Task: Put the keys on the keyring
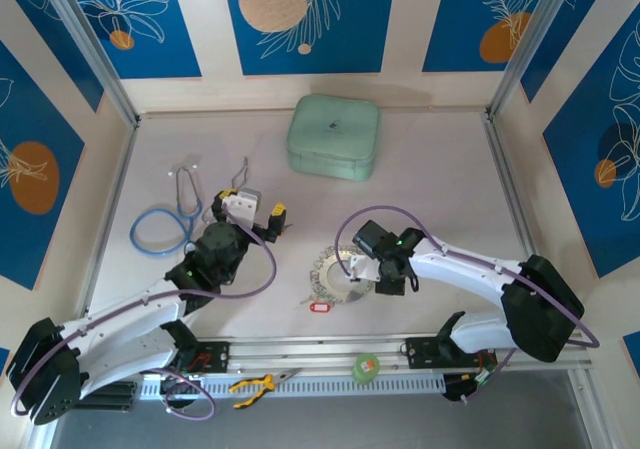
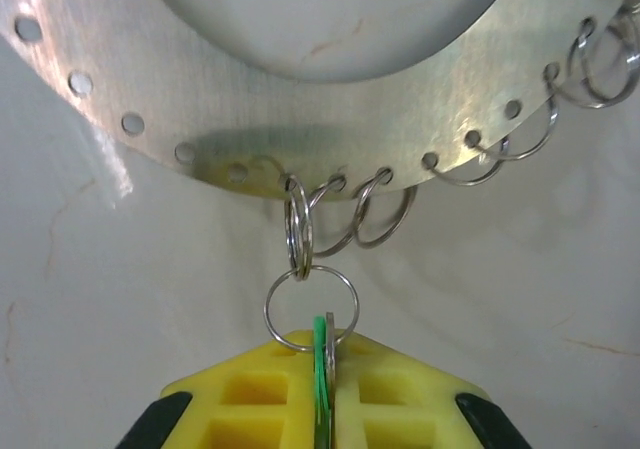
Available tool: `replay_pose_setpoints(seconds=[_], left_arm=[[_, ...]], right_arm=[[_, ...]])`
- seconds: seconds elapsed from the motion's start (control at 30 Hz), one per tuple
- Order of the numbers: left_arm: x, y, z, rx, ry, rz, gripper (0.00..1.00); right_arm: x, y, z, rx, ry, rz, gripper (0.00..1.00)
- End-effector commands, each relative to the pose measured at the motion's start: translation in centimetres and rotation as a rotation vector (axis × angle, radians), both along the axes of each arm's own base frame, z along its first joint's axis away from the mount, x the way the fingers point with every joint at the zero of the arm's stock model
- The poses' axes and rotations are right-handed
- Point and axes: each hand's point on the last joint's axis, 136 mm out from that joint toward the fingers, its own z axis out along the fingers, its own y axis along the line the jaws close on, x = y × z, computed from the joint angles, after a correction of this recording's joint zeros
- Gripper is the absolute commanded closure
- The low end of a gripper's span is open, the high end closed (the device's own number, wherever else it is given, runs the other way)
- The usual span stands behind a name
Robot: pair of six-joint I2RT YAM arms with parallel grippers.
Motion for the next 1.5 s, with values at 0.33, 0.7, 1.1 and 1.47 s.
replay_pose_setpoints(seconds=[0.33,0.7,1.1,1.47], left_arm=[[1.2,0.1,1.4,-0.057,-0.033,-0.004,0.00],[1.6,-0.6,0.6,-0.056,-0.006,-0.027,0.00],[1.8,-1.3,-0.3,-0.071,0.049,-0.046,0.00],[2.2,-1.7,-1.3,-0.064,0.083,-0.051,0.00]], right_arm=[[-4.2,1.0,1.7,0.204,0.156,0.003,0.67],[7.4,3.6,9.6,0.721,-0.172,-0.703,0.82],[6.9,0.8,8.0,0.834,0.080,-1.555,0.79],[6.8,2.4,5.7,0.758,0.228,-1.474,0.74]])
